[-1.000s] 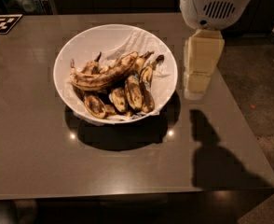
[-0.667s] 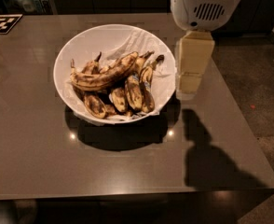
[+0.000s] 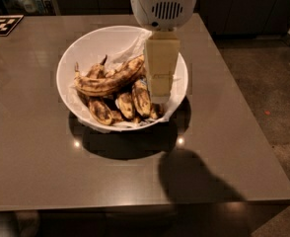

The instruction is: Pick banana from white bowl

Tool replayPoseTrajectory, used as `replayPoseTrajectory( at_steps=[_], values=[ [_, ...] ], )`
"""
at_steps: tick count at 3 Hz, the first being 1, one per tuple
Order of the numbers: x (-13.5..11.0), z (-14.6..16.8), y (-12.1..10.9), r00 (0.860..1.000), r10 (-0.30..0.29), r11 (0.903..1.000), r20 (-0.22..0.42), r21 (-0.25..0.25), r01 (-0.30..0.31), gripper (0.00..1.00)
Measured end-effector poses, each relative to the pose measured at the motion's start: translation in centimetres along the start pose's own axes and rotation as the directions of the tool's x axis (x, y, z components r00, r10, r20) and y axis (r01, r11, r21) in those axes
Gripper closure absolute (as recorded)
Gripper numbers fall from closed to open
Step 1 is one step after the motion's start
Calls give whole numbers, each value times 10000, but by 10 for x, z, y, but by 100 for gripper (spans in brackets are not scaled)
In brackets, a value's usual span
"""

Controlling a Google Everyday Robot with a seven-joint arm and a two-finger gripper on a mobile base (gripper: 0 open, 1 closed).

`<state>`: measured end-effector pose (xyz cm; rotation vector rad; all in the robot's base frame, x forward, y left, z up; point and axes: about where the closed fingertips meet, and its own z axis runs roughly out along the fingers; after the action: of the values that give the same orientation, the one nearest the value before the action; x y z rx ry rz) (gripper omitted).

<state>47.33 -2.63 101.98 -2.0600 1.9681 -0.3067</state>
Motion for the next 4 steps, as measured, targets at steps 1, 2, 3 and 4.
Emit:
replayPoseTrajectory(
  at_steps=[1,2,3,4],
  values=[
    [-20,10,-8,9996,-265,9995,19,-181,265,0],
    [-36,32,-18,9987,-506,9973,-52,-536,503,0],
    [-49,56,-27,9975,-706,9934,-92,-917,695,5],
    [-58,78,-33,9957,-914,9884,-154,-1235,889,8]
  ],
)
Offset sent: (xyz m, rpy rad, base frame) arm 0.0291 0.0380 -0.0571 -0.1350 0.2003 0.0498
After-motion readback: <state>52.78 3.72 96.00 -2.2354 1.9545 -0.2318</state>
